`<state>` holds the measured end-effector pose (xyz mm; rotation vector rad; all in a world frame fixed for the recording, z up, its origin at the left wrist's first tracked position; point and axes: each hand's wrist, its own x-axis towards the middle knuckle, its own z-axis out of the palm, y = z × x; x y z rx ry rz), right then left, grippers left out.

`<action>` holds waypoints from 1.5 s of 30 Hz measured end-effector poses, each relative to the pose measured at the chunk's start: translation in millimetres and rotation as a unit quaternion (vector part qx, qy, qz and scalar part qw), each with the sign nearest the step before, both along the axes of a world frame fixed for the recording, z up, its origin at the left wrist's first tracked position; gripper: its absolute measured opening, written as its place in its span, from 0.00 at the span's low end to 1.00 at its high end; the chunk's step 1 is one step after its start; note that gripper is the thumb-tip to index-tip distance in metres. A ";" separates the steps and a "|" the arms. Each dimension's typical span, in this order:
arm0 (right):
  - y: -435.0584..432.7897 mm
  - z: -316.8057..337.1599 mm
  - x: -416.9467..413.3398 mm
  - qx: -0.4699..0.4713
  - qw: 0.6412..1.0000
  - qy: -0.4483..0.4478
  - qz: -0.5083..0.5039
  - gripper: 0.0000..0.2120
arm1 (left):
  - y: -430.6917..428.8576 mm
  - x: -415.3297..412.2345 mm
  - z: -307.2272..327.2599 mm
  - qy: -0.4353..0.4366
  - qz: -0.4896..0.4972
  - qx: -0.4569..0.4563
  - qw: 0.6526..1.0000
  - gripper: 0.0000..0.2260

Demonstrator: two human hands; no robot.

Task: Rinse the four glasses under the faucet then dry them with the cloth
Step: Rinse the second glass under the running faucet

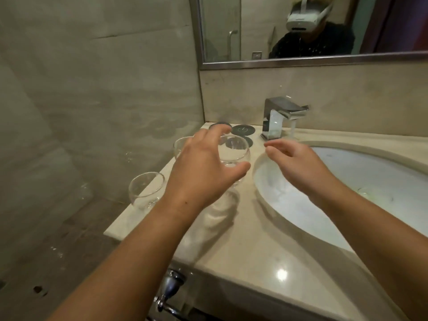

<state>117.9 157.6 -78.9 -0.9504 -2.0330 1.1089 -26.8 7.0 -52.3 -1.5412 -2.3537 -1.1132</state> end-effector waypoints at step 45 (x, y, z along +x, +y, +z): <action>128.9 -80.5 -3.3 -0.027 0.989 0.127 -0.063 0.30 | 181.2 25.6 -71.0 -0.269 -0.107 -0.043 0.956 0.31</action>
